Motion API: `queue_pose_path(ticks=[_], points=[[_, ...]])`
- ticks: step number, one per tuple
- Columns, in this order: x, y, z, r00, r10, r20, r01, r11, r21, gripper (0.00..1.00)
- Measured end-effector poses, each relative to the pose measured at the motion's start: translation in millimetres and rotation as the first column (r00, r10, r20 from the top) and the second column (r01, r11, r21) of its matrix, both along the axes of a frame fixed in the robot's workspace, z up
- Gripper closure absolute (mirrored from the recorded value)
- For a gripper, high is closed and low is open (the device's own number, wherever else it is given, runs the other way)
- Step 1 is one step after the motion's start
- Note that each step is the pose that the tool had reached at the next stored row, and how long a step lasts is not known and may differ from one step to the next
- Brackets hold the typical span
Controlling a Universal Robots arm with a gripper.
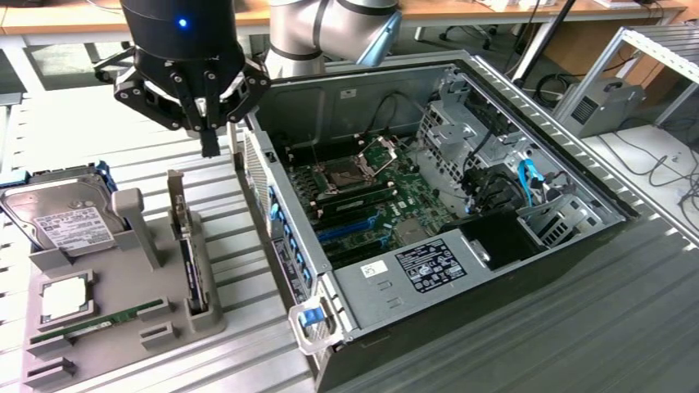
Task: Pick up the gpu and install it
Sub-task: 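Reach for the gpu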
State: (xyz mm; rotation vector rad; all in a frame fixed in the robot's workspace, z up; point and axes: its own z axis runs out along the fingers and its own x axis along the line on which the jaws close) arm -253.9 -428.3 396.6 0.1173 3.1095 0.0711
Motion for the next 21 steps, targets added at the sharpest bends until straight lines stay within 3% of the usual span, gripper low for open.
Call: queue_pose_path(ticks=[21], points=[[0.0,-7.0,-0.3,1.0000,0.000,0.0000,0.000,1.0000,-0.0019,0.89]])
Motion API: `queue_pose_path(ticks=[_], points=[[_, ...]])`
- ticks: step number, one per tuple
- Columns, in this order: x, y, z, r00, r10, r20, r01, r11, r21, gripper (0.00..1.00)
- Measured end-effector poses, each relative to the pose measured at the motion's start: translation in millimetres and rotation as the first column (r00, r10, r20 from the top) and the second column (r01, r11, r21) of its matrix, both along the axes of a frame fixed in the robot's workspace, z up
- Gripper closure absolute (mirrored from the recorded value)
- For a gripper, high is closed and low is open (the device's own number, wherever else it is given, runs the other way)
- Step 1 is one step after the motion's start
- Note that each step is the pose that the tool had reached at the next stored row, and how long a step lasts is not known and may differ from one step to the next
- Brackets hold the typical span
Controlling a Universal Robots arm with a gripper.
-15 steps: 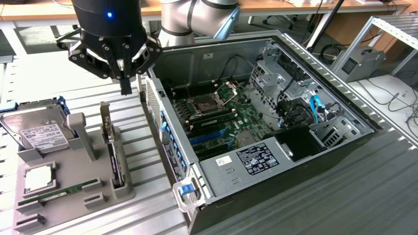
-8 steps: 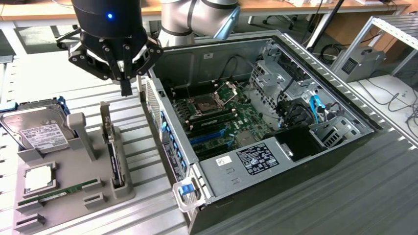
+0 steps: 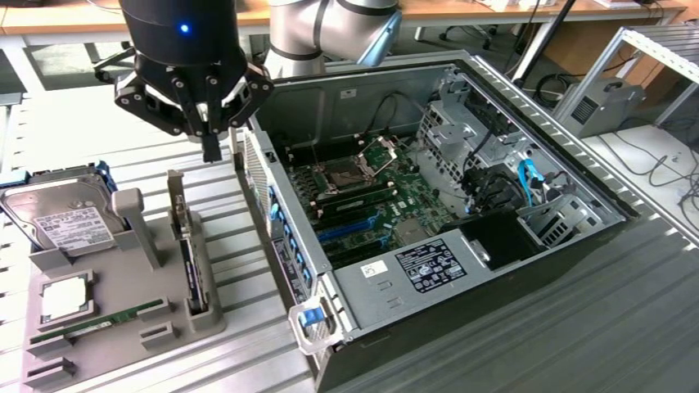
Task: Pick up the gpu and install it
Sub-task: 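Reach for the gpu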
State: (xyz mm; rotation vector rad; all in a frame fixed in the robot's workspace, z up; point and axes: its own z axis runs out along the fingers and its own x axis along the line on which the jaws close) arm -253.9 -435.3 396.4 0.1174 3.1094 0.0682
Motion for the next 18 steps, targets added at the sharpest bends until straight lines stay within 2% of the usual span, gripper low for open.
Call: queue_pose_path(ticks=[18], points=[[0.0,-4.3,-0.3,1.0000,0.000,0.0000,0.000,1.0000,-0.0022,0.89]])
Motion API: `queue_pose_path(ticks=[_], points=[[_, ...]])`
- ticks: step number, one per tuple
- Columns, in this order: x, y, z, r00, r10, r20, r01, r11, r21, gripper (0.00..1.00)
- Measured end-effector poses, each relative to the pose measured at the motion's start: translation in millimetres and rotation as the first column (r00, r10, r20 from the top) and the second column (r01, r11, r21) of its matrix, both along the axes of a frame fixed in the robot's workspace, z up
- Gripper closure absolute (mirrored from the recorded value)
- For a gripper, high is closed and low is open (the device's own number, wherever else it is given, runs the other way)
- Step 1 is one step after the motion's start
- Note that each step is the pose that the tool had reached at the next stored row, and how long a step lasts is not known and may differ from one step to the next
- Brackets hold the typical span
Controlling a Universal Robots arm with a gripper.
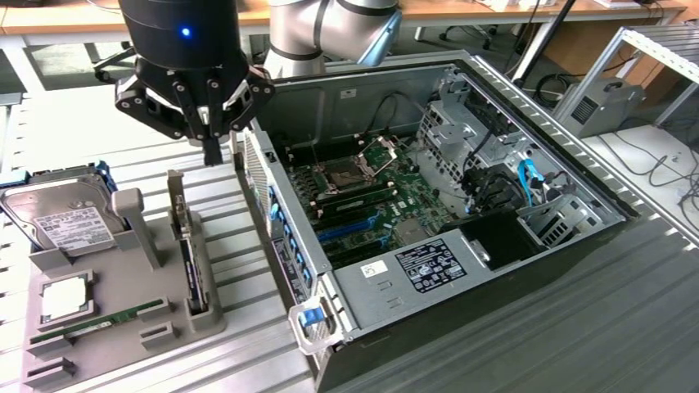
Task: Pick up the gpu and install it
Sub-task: 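Reach for the gpu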
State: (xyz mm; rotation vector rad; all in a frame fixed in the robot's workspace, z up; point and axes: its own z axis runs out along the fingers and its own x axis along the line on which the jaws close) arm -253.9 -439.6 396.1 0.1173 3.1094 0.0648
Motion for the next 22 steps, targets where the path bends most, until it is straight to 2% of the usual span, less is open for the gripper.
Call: queue_pose_path(ticks=[11,22], points=[[0.0,-5.1,-0.3,1.0000,0.000,-0.0001,0.000,1.0000,-0.0052,0.89],[-0.1,-8.4,-0.4,1.0000,0.000,0.0000,0.000,1.0000,-0.0066,0.89]])
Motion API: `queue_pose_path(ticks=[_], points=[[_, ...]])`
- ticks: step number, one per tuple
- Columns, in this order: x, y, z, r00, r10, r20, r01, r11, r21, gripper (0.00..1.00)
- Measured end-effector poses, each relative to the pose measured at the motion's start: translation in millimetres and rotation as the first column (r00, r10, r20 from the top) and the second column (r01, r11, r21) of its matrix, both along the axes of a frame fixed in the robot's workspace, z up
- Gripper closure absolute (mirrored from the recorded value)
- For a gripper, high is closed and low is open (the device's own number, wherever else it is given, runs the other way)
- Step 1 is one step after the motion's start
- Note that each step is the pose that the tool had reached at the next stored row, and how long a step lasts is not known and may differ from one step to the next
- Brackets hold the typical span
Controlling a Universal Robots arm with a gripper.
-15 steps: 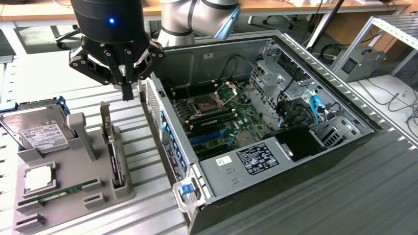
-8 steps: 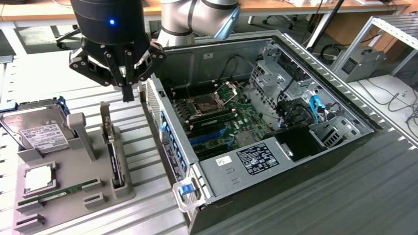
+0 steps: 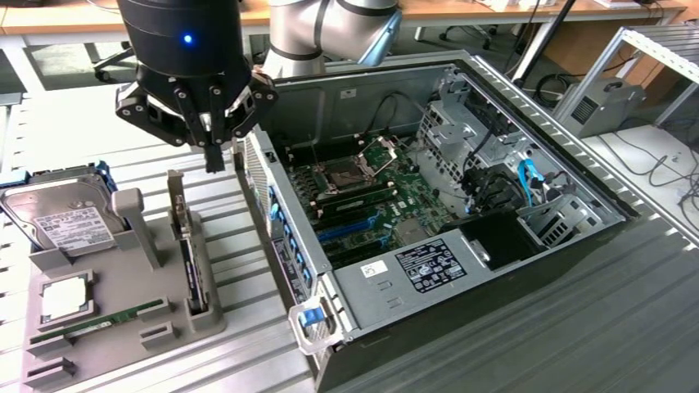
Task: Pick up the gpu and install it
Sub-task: 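Reach for the gpu, then pick up the gpu and move the gpu toward the slot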
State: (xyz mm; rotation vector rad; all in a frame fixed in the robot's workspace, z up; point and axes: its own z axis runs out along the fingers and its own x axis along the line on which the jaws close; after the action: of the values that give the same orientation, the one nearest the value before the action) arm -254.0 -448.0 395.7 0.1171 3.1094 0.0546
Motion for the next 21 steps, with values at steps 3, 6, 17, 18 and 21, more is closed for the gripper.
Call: queue_pose_path(ticks=[3,6,17,18,21], points=[[0.0,-1.6,0.0,1.0000,0.000,-0.0001,0.000,1.0000,-0.0002,0.89],[-0.1,-3.7,0.0,1.0000,0.000,-0.0001,0.000,1.0000,-0.0005,0.89],[-0.3,-6.8,0.0,1.0000,0.000,0.0000,0.000,1.0000,-0.0006,0.89],[-0.3,-6.8,0.0,1.0000,0.000,0.0000,0.000,1.0000,-0.0007,0.89],[-0.3,-6.8,0.0,1.0000,0.000,0.0000,0.000,1.0000,-0.0006,0.89]])
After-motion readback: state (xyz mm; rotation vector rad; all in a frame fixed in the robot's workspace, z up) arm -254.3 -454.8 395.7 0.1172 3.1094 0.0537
